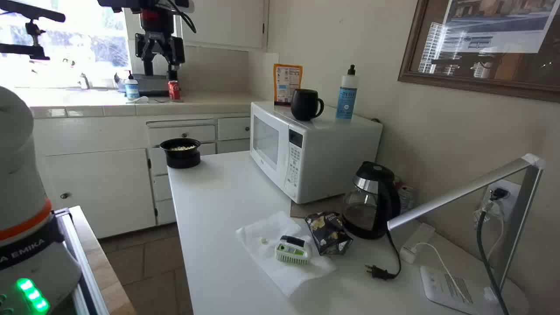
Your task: Put the white object in the black packet
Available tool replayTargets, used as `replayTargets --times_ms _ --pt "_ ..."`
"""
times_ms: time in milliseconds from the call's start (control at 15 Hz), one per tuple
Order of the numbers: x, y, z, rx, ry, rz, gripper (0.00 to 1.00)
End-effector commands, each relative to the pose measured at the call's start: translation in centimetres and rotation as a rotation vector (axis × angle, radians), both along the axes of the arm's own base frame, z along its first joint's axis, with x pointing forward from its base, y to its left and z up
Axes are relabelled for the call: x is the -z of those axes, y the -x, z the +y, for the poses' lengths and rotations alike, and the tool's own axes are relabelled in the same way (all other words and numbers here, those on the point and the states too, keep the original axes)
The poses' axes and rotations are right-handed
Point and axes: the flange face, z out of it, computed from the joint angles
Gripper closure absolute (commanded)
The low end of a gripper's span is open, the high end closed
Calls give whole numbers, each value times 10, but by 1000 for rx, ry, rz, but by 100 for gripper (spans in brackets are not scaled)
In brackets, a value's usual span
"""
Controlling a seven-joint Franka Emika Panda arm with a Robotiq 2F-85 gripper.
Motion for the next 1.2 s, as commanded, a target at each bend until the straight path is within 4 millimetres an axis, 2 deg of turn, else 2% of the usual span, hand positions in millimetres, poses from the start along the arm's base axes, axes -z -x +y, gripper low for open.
replayTargets --times_ms 0,267,400,467,533,600,933,1000,1133 --pt "-1 0 0 0 0 1 0" --pt "-1 0 0 0 0 1 0" --pt "14 -11 -17 93 -28 -38 0" --pt "28 -17 -39 175 -45 -51 0" --pt "38 -19 -53 225 -57 -50 0" --pt "56 -21 -79 276 -57 -72 0" --pt "134 -23 -182 531 -92 -218 0" --pt "135 -51 -209 591 -111 -244 0" --pt "154 -50 -240 705 -146 -309 0"
